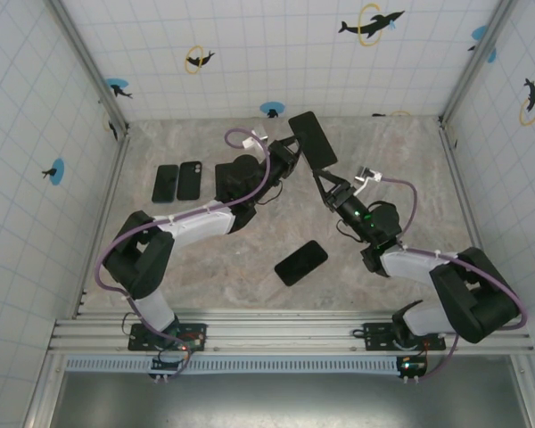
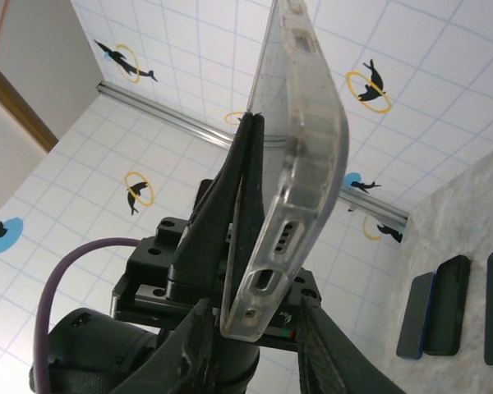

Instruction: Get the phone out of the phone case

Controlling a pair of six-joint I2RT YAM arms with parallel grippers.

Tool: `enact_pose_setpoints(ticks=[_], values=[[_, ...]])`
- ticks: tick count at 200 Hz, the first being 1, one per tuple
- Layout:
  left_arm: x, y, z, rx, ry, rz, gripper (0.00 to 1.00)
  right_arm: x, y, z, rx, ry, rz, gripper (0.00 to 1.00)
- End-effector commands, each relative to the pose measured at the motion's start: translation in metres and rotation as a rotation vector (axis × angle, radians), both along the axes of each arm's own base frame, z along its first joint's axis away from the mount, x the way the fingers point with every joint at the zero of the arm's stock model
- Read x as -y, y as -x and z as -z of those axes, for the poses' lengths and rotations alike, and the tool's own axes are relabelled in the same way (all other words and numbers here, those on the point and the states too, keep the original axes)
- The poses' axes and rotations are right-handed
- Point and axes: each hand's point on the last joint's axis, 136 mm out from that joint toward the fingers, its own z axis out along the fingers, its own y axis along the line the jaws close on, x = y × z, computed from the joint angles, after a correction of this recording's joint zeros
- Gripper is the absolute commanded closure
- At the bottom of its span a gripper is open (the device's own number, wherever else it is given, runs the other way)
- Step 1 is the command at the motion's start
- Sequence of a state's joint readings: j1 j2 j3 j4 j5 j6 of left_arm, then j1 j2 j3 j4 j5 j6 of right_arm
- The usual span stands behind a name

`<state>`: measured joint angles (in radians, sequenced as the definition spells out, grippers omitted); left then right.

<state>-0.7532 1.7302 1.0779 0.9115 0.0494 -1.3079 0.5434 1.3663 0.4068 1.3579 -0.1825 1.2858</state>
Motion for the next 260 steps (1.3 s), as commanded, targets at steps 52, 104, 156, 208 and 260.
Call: enact_pose_setpoints(ticks=[52,104,156,208,260], values=[[0.000,0.008,-0.045,0.086,0.137,0.025,1.00,-0.002,-0.003,-0.023,0.072,-0.031,-0.009,0.84],[0.006,0.012,-0.047,0.098,0.139,0.050,1.00,-0.003,-0.009,-0.018,0.046,-0.014,-0.003,0.84],[0.008,0.014,-0.046,0.101,0.134,0.059,1.00,-0.004,-0.011,-0.018,0.043,-0.019,-0.012,0.81],[0.001,0.012,-0.043,0.074,0.155,0.029,1.00,-0.006,-0.007,-0.014,0.049,-0.011,-0.035,0.84],[-0.005,0.008,-0.041,0.021,0.223,0.013,1.00,-0.005,-0.001,-0.007,0.067,0.026,-0.034,0.84]])
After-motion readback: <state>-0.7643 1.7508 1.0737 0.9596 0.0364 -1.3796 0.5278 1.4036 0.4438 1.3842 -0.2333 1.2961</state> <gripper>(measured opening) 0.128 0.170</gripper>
